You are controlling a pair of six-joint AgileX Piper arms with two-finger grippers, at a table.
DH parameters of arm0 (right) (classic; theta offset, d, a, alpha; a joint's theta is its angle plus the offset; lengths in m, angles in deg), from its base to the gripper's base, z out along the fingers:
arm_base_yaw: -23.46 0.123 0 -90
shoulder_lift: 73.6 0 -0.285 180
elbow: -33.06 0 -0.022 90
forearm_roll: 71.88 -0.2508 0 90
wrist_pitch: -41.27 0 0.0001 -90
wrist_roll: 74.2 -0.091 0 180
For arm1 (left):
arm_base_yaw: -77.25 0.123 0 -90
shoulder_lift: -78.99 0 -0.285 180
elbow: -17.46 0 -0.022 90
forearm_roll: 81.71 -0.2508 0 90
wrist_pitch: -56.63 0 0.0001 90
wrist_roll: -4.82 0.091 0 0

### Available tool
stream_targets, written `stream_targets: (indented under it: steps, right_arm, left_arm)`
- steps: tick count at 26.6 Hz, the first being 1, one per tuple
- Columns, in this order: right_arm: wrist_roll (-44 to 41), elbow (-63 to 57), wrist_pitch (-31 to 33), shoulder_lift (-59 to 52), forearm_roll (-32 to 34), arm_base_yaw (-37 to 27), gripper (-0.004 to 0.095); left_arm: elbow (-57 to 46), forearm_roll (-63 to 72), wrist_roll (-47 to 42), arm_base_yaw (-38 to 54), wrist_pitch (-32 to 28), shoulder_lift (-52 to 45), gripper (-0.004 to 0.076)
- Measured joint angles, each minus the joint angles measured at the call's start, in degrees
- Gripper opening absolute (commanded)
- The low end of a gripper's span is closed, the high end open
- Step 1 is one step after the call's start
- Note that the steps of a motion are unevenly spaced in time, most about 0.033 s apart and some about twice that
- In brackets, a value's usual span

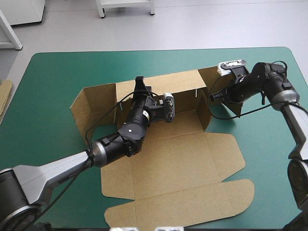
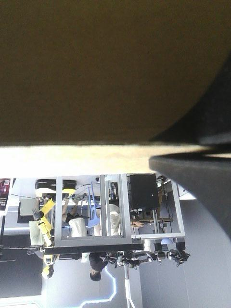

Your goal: Fold the box

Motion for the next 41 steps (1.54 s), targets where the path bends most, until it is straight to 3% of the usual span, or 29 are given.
stream_targets:
  steps: [23,29,41]
  right_arm:
    - [0.00,1.01,0.77,0.00,-0.62,0.00,-0.0019]
    - [0.00,10.16,4.48,-0.29,-1.04,0.00,-0.0019]
    - [-0.95,30.45,4.29,5.17,1.48,0.00,-0.0019]
  left_arm:
    - [0.00,0.00,0.00,0.00,0.02,0.00,-0.0008]
    - [0.00,0.00,0.00,0.00,0.02,0.00,-0.0008]
    - [0.00,-0.01,-0.05,0.00,-0.06,0.00,-0.0008]
